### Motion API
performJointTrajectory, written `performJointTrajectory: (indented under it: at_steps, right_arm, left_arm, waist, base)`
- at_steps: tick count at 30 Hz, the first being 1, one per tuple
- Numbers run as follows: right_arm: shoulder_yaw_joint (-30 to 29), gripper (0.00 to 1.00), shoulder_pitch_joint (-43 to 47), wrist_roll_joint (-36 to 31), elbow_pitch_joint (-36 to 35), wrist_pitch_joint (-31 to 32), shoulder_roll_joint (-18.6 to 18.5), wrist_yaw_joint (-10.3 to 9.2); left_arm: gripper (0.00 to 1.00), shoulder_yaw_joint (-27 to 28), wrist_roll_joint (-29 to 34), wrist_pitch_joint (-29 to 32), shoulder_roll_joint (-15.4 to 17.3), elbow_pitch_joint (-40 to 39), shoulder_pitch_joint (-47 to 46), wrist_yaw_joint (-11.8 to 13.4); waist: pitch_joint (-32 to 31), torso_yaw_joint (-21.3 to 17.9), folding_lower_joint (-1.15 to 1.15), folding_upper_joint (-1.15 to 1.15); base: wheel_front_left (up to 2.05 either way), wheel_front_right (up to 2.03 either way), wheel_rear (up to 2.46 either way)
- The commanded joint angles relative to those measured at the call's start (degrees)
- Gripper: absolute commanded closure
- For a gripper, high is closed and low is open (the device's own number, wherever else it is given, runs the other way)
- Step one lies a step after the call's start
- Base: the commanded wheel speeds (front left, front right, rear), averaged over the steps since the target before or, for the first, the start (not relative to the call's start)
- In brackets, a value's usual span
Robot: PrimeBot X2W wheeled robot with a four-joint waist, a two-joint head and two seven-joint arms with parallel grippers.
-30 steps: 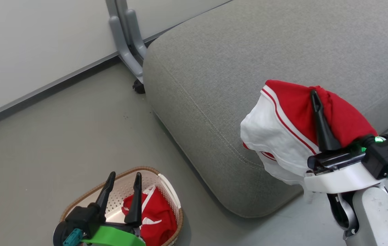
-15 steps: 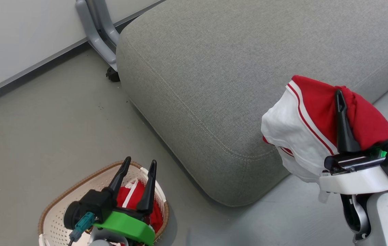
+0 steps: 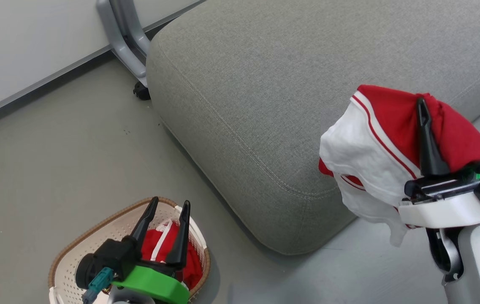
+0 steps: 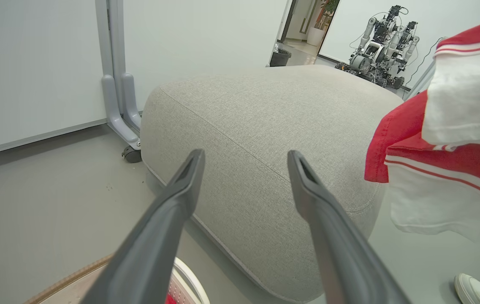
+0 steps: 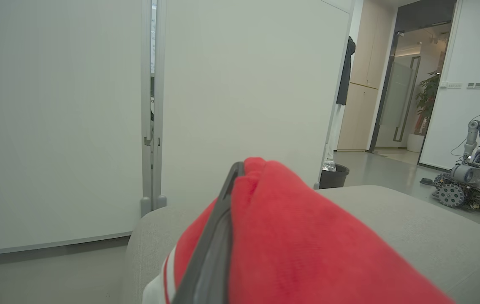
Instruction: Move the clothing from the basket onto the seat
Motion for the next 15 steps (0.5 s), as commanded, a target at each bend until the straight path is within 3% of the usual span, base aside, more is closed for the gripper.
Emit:
performJointTrajectory:
  at_steps: [1,5,15]
  right_arm:
    - [0.3,1.0,-2.0,0.3,0.0,-0.2,-0.8,0.0]
    - [1.1,1.0,-6.8,0.7,0.1,-0.2,-2.7,-0.01]
    - [-1.4,1.0,-22.2,2.1,0.0,-0.2,-7.5,-0.01]
  left_arm:
    - [0.0,0.5,0.4,0.0,0.0,-0.5,1.0,-0.1]
    - [0.0,-0.7,1.0,0.0,0.8,-1.6,0.6,-0.1]
    - [0.0,-3.9,1.6,0.0,4.0,-2.7,-5.8,-0.1]
  waist:
    - [0.7,-0.1,0.0,0.0]
    - [3.5,0.4,0.0,0.0]
    - [14.2,5.9,0.0,0.0]
  base:
    - [0.0,0.0,0.0]
    - [0.0,0.0,0.0]
    - [0.0,0.0,0.0]
